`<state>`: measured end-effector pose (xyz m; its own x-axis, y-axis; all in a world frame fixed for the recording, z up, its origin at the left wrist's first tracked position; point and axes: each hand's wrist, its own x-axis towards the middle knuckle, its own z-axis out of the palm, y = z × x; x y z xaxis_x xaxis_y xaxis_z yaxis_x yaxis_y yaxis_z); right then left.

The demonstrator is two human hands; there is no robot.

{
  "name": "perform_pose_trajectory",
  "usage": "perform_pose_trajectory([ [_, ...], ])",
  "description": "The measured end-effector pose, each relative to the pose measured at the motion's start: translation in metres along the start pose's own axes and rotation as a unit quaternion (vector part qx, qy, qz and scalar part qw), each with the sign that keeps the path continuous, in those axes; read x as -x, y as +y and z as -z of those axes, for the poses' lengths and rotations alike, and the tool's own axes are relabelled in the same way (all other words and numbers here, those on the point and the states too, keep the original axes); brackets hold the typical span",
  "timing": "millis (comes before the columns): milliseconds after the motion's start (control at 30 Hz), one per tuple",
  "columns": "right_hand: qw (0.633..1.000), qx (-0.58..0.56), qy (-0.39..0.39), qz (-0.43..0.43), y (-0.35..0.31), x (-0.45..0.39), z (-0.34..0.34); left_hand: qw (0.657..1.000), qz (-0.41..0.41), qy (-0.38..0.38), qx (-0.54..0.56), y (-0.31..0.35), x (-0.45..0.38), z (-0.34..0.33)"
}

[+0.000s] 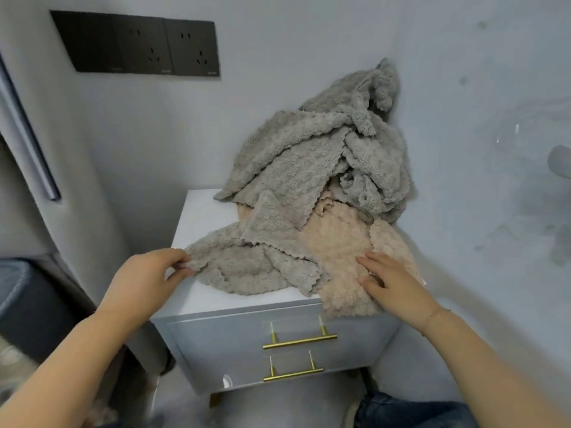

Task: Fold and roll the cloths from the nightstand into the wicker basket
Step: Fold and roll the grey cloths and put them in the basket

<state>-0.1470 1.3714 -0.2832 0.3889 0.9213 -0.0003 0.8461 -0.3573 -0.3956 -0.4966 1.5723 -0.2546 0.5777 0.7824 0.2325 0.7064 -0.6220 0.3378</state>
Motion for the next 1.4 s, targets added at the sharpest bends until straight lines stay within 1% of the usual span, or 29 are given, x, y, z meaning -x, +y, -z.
perform_pose_trajectory([
  [33,1.0,0.004,0.009,-0.002,-0.003,0.0,0.001,1.0,-0.007,-0.014,0.015,-0.004,0.003,0.0],
  [100,0.998,0.031,0.049,0.013,-0.015,0.004,0.003,0.997,-0.049,-0.041,0.054,-0.006,0.007,-0.001],
  [167,0.993,0.025,0.1,0.063,-0.034,0.01,0.007,0.992,-0.09,-0.071,0.048,0.002,0.008,-0.006],
  [200,0.989,0.004,0.102,0.102,-0.048,0.012,0.009,0.99,-0.106,-0.084,0.028,0.003,0.008,-0.009],
  [267,0.982,-0.007,0.055,0.179,-0.075,0.013,0.008,0.988,-0.114,-0.105,-0.004,0.005,0.005,-0.014],
  [333,0.975,0.043,0.01,0.217,-0.095,0.006,0.005,0.988,-0.106,-0.115,-0.001,0.001,0.001,-0.017],
  [433,0.971,0.12,-0.02,0.206,-0.114,-0.012,0.004,0.99,-0.106,-0.097,0.008,-0.004,-0.003,-0.013],
  [533,0.972,0.13,-0.054,0.186,-0.124,-0.025,-0.004,0.992,-0.098,-0.066,0.037,-0.011,-0.002,-0.007],
  [600,0.974,0.13,-0.051,0.178,-0.128,-0.025,-0.012,0.992,-0.077,-0.074,0.062,-0.017,0.0,-0.003],
  [667,0.979,0.122,-0.032,0.162,-0.131,-0.028,-0.018,0.989,-0.057,-0.102,0.086,-0.025,0.003,0.001],
  [733,0.991,0.048,0.005,0.128,-0.133,-0.031,-0.016,0.987,-0.051,-0.118,0.093,-0.032,0.005,0.007],
  [800,0.992,-0.058,0.064,0.089,-0.138,-0.034,-0.009,0.988,-0.043,-0.111,0.097,-0.036,0.008,0.014],
  [867,0.974,-0.196,0.106,0.049,-0.145,-0.037,0.005,0.988,-0.034,-0.1,0.116,-0.04,0.008,0.022],
  [933,0.935,-0.325,0.143,0.012,-0.152,-0.038,0.021,0.986,-0.034,-0.106,0.128,-0.041,0.01,0.026],
  [967,0.925,-0.346,0.156,-0.016,-0.15,-0.041,0.027,0.985,-0.039,-0.104,0.134,-0.04,0.012,0.025],
  [1000,0.93,-0.331,0.155,-0.047,-0.147,-0.044,0.032,0.984,-0.048,-0.096,0.139,-0.039,0.015,0.022],
  [1033,0.945,-0.288,0.135,-0.075,-0.142,-0.045,0.035,0.984,-0.061,-0.084,0.145,-0.036,0.018,0.02],
  [1067,0.962,-0.239,0.095,-0.09,-0.135,-0.045,0.035,0.983,-0.075,-0.077,0.15,-0.033,0.022,0.018],
  [1100,0.98,-0.171,0.052,-0.093,-0.127,-0.041,0.032,0.981,-0.088,-0.078,0.154,-0.03,0.025,0.016],
  [1133,0.993,-0.082,0.024,-0.08,-0.12,-0.036,0.03,0.98,-0.095,-0.083,0.157,-0.028,0.028,0.014],
  [1167,0.999,-0.001,0.013,-0.045,-0.117,-0.03,0.029,0.979,-0.097,-0.089,0.157,-0.027,0.029,0.013],
  [1200,0.999,0.046,0.013,0.007,-0.116,-0.023,0.028,0.979,-0.094,-0.096,0.152,-0.027,0.031,0.012],
  [1233,0.996,0.059,0.008,0.067,-0.121,-0.015,0.028,0.98,-0.087,-0.102,0.145,-0.028,0.03,0.011],
  [1300,0.986,0.03,-0.04,0.16,-0.14,0.003,0.019,0.983,-0.073,-0.103,0.136,-0.028,0.03,0.012],
  [1333,0.978,0.038,-0.068,0.192,-0.15,0.012,0.009,0.983,-0.072,-0.101,0.137,-0.028,0.028,0.012],
  [1367,0.971,0.074,-0.085,0.213,-0.16,0.02,-0.005,0.983,-0.074,-0.098,0.136,-0.027,0.028,0.012],
  [1400,0.964,0.118,-0.081,0.225,-0.165,0.026,-0.021,0.983,-0.074,-0.099,0.135,-0.026,0.027,0.013],
])
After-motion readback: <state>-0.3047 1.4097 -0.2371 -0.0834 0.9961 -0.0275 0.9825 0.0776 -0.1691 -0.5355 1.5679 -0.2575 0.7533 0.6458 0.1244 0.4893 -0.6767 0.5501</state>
